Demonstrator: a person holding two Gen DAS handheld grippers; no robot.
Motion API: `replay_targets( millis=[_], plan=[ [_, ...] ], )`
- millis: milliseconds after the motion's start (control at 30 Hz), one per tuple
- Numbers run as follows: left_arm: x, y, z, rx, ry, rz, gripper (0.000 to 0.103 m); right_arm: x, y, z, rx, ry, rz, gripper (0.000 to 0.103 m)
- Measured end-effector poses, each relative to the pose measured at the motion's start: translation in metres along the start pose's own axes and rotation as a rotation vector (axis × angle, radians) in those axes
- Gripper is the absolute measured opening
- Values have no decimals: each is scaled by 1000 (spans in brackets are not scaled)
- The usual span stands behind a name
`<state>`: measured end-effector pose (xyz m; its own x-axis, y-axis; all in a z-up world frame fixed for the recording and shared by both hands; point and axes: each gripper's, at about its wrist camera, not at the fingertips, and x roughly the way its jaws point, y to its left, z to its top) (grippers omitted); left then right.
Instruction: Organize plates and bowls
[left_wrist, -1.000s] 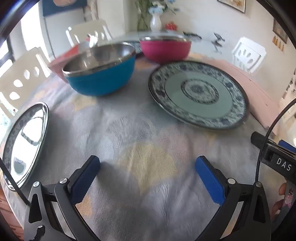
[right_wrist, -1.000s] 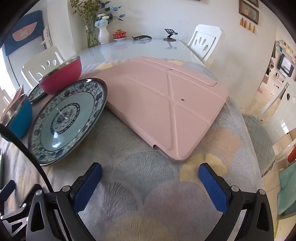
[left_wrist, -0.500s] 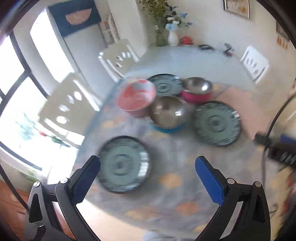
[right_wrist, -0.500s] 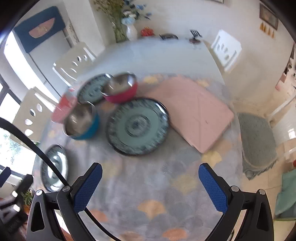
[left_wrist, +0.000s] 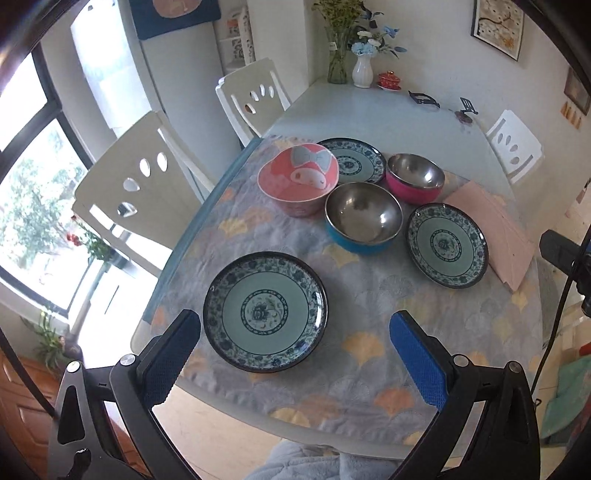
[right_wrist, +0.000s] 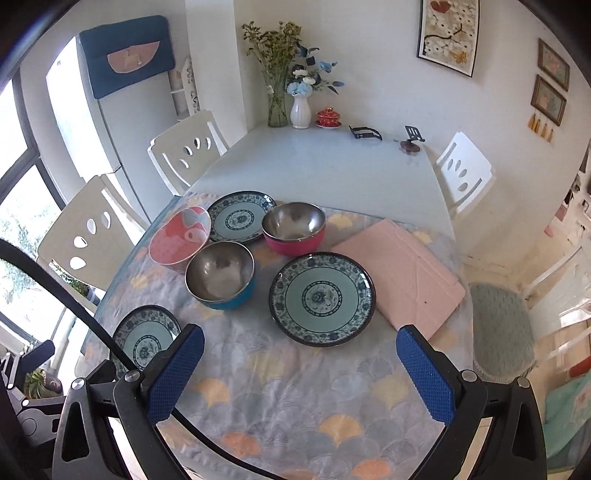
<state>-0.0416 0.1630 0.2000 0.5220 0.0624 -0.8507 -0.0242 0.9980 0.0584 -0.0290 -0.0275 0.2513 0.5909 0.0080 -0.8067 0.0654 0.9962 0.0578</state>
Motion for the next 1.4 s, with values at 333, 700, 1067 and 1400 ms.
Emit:
replay_targets(
  millis=[333, 700, 1067, 1400],
  plan=[
    [5, 16, 2, -67, -6, -19, 102, 15, 12, -11, -10, 51, -1, 103],
    [8, 15, 3, -67, -1, -1, 102, 25, 13, -13, 2, 77, 7, 103],
    [9, 16, -1, -65, 2, 4, 102, 32, 14, -13, 15, 88, 8, 103],
    [11, 22, -1, -107, 0, 22, 102, 34, 8, -14, 43, 91, -1, 103]
  ],
)
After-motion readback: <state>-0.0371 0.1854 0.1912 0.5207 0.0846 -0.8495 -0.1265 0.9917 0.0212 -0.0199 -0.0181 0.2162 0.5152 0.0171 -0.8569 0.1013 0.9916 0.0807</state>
